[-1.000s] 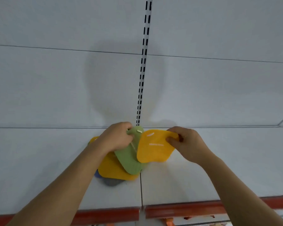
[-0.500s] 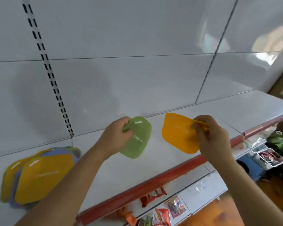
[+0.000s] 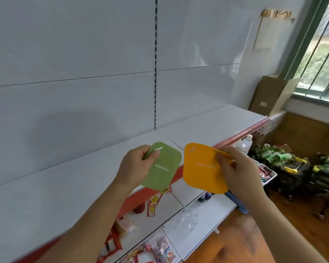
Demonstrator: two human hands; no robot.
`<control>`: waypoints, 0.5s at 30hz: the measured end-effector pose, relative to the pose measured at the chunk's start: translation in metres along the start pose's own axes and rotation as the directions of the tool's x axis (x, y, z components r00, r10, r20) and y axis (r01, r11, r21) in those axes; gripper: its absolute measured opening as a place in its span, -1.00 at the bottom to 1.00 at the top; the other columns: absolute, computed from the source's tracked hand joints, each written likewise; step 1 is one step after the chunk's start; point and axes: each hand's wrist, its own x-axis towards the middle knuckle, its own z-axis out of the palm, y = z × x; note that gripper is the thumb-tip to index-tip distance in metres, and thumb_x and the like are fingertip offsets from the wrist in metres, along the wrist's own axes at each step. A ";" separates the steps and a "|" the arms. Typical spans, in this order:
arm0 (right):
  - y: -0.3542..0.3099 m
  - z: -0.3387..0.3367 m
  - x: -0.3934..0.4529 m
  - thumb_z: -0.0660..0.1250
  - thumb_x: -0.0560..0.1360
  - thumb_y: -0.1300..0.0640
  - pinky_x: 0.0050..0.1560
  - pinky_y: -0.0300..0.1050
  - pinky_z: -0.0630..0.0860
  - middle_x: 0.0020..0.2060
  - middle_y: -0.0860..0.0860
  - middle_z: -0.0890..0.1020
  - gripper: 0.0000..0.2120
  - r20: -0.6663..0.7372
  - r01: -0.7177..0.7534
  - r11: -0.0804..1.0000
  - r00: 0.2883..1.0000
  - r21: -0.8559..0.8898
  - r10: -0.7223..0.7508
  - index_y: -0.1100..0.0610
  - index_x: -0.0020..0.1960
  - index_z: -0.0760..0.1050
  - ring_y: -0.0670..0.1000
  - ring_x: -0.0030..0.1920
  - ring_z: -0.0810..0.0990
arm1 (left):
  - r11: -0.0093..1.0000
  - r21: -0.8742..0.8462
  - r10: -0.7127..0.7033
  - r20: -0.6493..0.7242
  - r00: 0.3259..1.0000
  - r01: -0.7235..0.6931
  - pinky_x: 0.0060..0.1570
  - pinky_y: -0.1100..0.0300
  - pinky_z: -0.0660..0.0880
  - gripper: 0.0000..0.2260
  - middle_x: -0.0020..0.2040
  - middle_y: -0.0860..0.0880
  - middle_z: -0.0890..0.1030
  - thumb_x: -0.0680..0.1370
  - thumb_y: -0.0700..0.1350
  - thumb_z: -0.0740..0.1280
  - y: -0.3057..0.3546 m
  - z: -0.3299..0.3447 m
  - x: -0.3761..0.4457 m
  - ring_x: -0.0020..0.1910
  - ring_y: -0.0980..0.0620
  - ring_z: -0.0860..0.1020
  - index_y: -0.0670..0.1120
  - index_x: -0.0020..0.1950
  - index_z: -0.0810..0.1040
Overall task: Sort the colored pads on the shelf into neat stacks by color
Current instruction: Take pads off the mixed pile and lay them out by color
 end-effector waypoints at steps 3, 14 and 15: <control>0.029 -0.010 0.025 0.34 0.65 0.07 -0.23 -0.11 0.47 -0.16 -0.23 0.62 -0.82 -0.015 -0.017 1.000 1.000 0.022 0.018 -0.17 0.18 0.59 -0.18 -0.14 0.58 | 0.999 -0.048 -0.026 -0.039 0.999 0.024 0.02 -0.12 0.67 -0.87 -0.07 0.01 0.76 0.66 0.00 0.40 0.004 0.032 0.028 -0.05 -0.05 0.73 0.03 0.13 0.71; 0.113 -0.006 0.155 0.32 0.65 0.06 -0.25 -0.09 0.49 -0.18 -0.20 0.64 -0.82 0.056 -0.015 0.999 0.998 -0.052 0.018 -0.21 0.14 0.57 -0.14 -0.17 0.60 | 0.950 -0.268 -0.148 0.056 0.987 0.158 0.22 -0.21 0.62 -0.89 0.02 -0.02 0.77 0.62 -0.01 0.41 -0.013 0.142 0.172 0.06 -0.09 0.73 0.06 0.10 0.70; 0.122 -0.005 0.177 0.32 0.65 0.06 -0.25 -0.10 0.49 -0.18 -0.19 0.65 -0.82 0.072 -0.005 0.998 0.997 -0.062 0.010 -0.22 0.13 0.56 -0.12 -0.17 0.61 | 0.941 -0.287 -0.167 0.056 0.984 0.176 0.23 -0.23 0.61 -0.88 0.02 -0.01 0.76 0.60 0.01 0.41 -0.016 0.153 0.192 0.07 -0.10 0.72 0.06 0.09 0.70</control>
